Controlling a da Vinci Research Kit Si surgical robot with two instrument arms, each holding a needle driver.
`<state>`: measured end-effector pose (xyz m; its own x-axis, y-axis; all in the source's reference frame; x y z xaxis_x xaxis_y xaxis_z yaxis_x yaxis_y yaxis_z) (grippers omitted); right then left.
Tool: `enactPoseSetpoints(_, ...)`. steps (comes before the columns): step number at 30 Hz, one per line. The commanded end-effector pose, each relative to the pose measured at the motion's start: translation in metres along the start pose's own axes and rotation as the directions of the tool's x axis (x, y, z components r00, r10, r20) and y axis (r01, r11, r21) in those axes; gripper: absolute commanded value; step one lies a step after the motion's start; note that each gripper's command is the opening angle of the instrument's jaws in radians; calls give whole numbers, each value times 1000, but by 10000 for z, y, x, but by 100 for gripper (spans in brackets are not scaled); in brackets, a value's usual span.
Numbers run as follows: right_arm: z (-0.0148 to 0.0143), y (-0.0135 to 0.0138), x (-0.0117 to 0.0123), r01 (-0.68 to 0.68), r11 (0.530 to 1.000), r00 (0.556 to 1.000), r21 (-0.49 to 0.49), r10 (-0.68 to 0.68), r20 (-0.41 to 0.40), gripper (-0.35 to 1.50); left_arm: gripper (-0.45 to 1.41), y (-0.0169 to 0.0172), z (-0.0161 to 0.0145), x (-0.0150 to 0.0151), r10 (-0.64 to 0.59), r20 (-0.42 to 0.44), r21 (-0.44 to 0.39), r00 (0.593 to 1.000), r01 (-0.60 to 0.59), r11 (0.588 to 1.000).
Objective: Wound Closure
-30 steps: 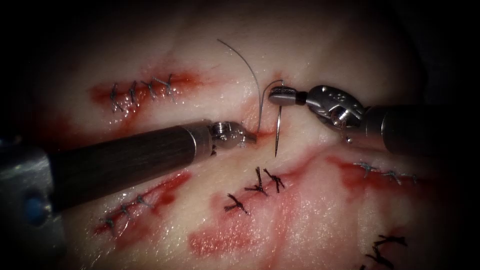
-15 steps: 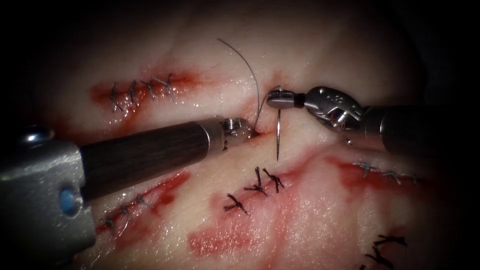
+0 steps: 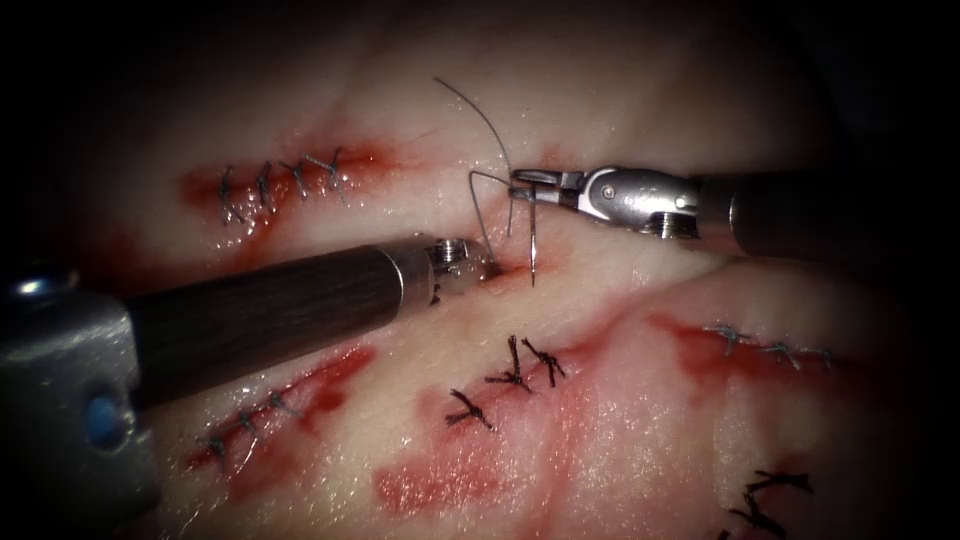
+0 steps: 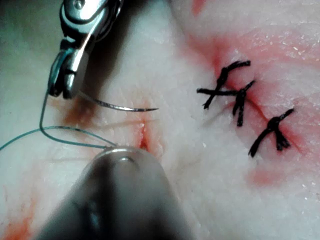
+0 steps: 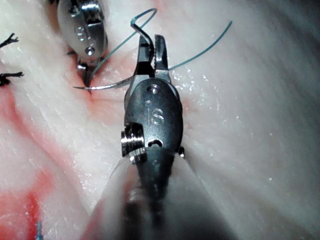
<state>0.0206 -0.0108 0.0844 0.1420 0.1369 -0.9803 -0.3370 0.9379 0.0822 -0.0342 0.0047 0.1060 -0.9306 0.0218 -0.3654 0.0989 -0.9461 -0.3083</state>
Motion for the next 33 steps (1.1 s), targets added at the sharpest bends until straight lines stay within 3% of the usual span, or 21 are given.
enactPoseSetpoints(1, 13, 0, -3, 7, 1000, 1000, -11, -7, -9, -35, -6, -7, 4, 4, -7, -1, 9, 1000, 7, 1000)
enactPoseSetpoints(11, 29, -8, -9, 52, 998, 998, -33, -53, -16, -35, 26, -5, 4, 5, -45, 0, 8, 999, 45, 999)
enactPoseSetpoints(14, 31, -9, -12, 55, 998, 998, -36, -56, -15, -35, 26, -5, 3, 5, -44, 2, 6, 999, 44, 999)
enactPoseSetpoints(21, 33, -6, -21, 69, 997, 998, -30, -69, -1, -35, 57, -5, 2, 5, -56, -4, 7, 998, 56, 998)
enactPoseSetpoints(33, 37, -6, -33, 111, 994, 994, -17, -110, 28, -35, 52, -3, -3, 6, -87, -11, 4, 996, 87, 996)
